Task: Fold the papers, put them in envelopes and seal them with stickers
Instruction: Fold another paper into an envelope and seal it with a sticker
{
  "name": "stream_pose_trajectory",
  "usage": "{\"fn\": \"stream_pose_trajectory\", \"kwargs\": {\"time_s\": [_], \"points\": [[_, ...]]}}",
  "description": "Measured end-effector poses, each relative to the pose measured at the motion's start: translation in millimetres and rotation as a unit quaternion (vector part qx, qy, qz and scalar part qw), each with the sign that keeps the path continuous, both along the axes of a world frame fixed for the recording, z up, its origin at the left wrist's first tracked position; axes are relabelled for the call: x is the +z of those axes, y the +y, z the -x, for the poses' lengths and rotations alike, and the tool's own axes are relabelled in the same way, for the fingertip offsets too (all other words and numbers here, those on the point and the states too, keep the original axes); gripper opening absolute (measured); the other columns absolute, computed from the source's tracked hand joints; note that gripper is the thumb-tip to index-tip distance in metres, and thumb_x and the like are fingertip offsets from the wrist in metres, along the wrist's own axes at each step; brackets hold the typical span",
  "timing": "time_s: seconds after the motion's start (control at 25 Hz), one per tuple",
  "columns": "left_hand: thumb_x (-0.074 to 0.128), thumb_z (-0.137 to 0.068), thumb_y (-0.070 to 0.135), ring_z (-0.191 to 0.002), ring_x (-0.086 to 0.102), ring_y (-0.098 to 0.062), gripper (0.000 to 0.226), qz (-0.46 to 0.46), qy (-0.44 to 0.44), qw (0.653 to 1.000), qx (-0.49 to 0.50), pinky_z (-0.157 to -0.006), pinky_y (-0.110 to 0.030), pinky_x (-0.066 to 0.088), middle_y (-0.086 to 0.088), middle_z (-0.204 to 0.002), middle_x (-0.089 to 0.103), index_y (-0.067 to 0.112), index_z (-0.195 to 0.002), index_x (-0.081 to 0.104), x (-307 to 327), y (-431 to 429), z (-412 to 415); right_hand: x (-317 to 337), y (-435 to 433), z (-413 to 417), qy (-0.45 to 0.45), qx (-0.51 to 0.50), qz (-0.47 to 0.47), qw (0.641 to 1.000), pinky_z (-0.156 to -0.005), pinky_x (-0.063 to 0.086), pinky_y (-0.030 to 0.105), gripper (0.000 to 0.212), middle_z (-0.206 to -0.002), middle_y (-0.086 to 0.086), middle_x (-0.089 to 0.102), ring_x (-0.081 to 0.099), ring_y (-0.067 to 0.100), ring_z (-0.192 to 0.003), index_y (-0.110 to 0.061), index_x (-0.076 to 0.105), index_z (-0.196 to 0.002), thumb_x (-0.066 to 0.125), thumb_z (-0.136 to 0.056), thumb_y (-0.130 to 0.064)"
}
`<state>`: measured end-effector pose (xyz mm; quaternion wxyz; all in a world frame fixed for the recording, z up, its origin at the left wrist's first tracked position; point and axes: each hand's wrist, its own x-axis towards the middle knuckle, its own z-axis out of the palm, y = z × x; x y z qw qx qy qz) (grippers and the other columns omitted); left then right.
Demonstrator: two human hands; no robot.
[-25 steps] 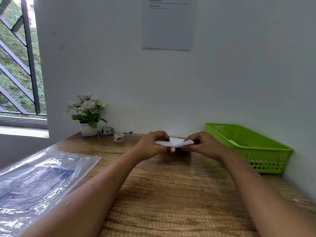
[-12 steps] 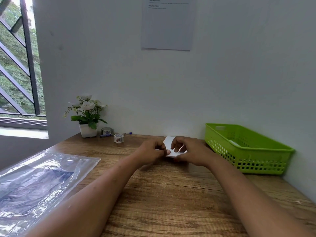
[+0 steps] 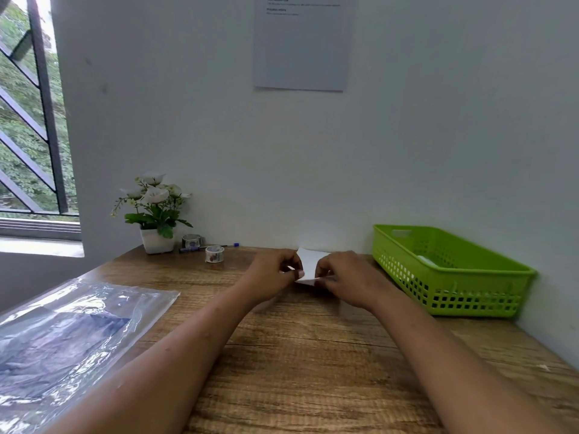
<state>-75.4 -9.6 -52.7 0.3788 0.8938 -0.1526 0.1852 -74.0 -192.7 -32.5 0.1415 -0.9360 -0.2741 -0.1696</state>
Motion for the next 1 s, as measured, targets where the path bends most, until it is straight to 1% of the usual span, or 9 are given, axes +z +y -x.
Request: {"fn": "stream_pose_trajectory", "kwargs": {"time_s": [0.12,0.2,0.28,0.44,0.6,0.68,0.76,0.84,1.0], "points": [[0.067,-0.081,0.039,-0.095,0.06,-0.011,0.021,-0.083,-0.031,0.996,-0.018,-0.085,-0.032,0.048,0.007,-0.097,0.07,0.026,-0.097,0.071,3.4,-1.7,3.1,3.8,0.5,2.2,-0.09,-0.013,-0.022,0.996,-0.074,0.044,0.032,0.014,-0.099,-0.004,0.065,0.06,0.019,-0.093,-0.026,0.068,-0.092,0.055,-0.088,-0.031],[0.058,-0.089,0.031,-0.093,0.062,-0.017,0.02,-0.158,-0.103,0.982,0.017,-0.09,-0.037,0.046,0.003,-0.098,0.072,0.026,-0.105,0.07,4.6,-5.3,1.9,5.0,2.6,1.9,-0.13,0.007,-0.038,0.991,-0.078,0.047,0.035,0.016,-0.098,-0.005,0.067,0.061,0.019,-0.093,-0.027,0.069,-0.093,0.054,-0.089,-0.03],[0.051,-0.094,0.025,-0.088,0.063,-0.019,0.021,-0.159,-0.163,0.973,0.039,-0.095,-0.035,0.038,0.002,-0.094,0.073,0.025,-0.105,0.069,7.5,-7.1,3.6,7.6,2.8,1.7,-0.141,0.032,-0.072,0.987,-0.078,0.049,0.037,0.015,-0.093,-0.005,0.068,0.062,0.017,-0.089,-0.025,0.071,-0.091,0.058,-0.087,-0.03],[0.049,-0.096,0.021,-0.068,0.057,-0.016,0.021,-0.111,-0.209,0.971,0.009,-0.066,-0.024,0.033,0.0,-0.08,0.07,0.016,-0.096,0.069,19.9,0.6,4.9,21.9,-8.9,-1.2,-0.109,0.049,-0.234,0.965,-0.076,0.048,0.023,0.009,-0.083,-0.005,0.072,0.064,0.008,-0.082,-0.021,0.076,-0.083,0.068,-0.083,-0.024],[0.051,-0.094,0.013,-0.066,0.057,-0.006,0.019,-0.069,-0.244,0.967,0.014,-0.06,-0.013,0.035,0.005,-0.079,0.068,0.012,-0.098,0.069,30.0,-1.0,8.9,33.5,-8.2,2.5,-0.103,0.051,-0.355,0.928,-0.066,0.039,0.002,0.01,-0.077,-0.008,0.07,0.06,-0.011,-0.074,-0.02,0.074,-0.078,0.068,-0.083,-0.015],[0.052,-0.093,0.011,-0.06,0.052,0.002,0.017,0.004,-0.235,0.971,0.042,-0.058,-0.007,0.034,0.012,-0.071,0.06,0.013,-0.092,0.069,34.2,8.6,8.4,38.4,-18.3,0.5,-0.12,0.039,-0.452,0.883,-0.069,0.042,0.003,0.009,-0.079,-0.009,0.07,0.06,-0.013,-0.072,-0.02,0.075,-0.082,0.068,-0.083,-0.014],[0.052,-0.093,0.018,-0.066,0.055,-0.009,0.016,0.147,-0.175,0.971,0.066,-0.064,-0.02,0.04,0.004,-0.072,0.061,0.016,-0.086,0.066,37.7,27.3,0.9,38.3,-34.0,-7.1,-0.103,0.013,-0.521,0.847,-0.076,0.047,0.016,0.01,-0.085,-0.005,0.071,0.064,-0.002,-0.082,-0.021,0.075,-0.091,0.067,-0.085,-0.022],[0.048,-0.095,0.022,-0.078,0.056,-0.022,0.021,0.325,-0.076,0.942,0.034,-0.073,-0.034,0.042,-0.009,-0.083,0.062,0.016,-0.083,0.064,39.4,40.7,-3.9,28.4,-40.8,-17.9,-0.031,-0.038,-0.507,0.861,-0.084,0.047,0.027,0.024,-0.101,-0.001,0.069,0.061,0.011,-0.097,-0.019,0.071,-0.107,0.062,-0.088,-0.03],[0.039,-0.1,0.015,-0.084,0.059,-0.026,0.022,0.478,0.039,0.877,-0.002,-0.079,-0.044,0.05,-0.014,-0.099,0.063,0.009,-0.1,0.06,34.1,52.8,-2.0,0.2,-25.4,-25.2,0.202,-0.052,-0.473,0.856,-0.113,0.029,0.039,0.072,-0.154,-0.002,0.027,0.032,0.018,-0.138,-0.025,0.019,-0.149,0.051,-0.089,-0.05]]}}
